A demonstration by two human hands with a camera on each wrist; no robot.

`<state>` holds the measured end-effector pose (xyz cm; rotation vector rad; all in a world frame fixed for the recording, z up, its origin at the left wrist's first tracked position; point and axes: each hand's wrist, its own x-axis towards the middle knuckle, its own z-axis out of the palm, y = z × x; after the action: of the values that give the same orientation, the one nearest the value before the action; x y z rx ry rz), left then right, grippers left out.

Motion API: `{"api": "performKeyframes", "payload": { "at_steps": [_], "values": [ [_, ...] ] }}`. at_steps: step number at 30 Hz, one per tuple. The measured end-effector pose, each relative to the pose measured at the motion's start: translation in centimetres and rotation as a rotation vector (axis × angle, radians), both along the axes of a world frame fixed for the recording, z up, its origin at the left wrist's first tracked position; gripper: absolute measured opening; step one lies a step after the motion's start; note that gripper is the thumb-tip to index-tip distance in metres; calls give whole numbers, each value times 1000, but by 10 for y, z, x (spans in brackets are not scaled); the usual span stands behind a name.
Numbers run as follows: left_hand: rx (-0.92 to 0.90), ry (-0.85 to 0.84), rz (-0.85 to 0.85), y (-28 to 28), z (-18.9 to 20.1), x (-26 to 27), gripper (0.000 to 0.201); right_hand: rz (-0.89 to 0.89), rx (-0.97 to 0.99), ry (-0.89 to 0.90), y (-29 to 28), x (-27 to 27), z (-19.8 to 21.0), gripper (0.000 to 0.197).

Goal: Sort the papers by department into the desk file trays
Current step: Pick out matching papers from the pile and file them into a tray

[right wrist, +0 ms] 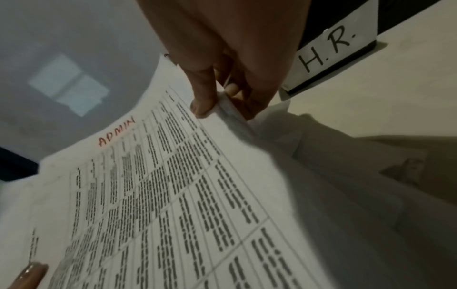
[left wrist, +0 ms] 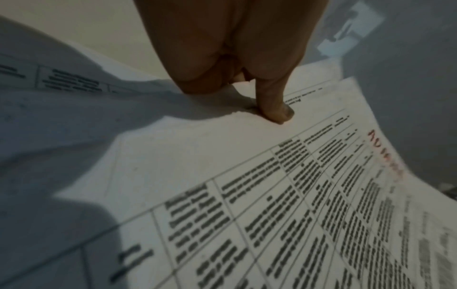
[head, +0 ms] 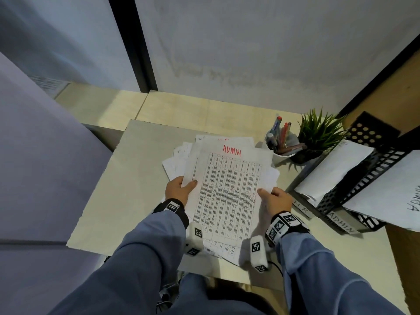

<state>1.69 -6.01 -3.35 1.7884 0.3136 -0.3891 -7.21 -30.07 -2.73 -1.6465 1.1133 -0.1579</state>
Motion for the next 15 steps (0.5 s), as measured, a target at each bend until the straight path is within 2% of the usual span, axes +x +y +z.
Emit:
{"api": "performKeyframes", "payload": {
  "at_steps": [4, 5, 7, 9, 12, 15],
  "values": [
    [-4, 14, -13, -2, 4, 2, 18, 43, 21, -22, -8, 0, 7, 17],
    [-3, 24, -20, -1, 2, 2, 14, 38, 36, -32, -8, 1, 10, 8],
    [6, 34, -30, 3, -2, 3, 8, 5, 99, -41, -10, 3, 11, 23],
    [48, 23, -14, 7, -6, 5, 12, 26, 90, -13, -14, 4, 11, 31],
    [108, -8, 28, 12, -6, 8, 16, 32, 33, 39, -26, -1, 6, 32],
    [120, -10, 48, 17, -5, 13, 18, -76, 33, 154, -39, -10, 3, 26]
  ]
}}
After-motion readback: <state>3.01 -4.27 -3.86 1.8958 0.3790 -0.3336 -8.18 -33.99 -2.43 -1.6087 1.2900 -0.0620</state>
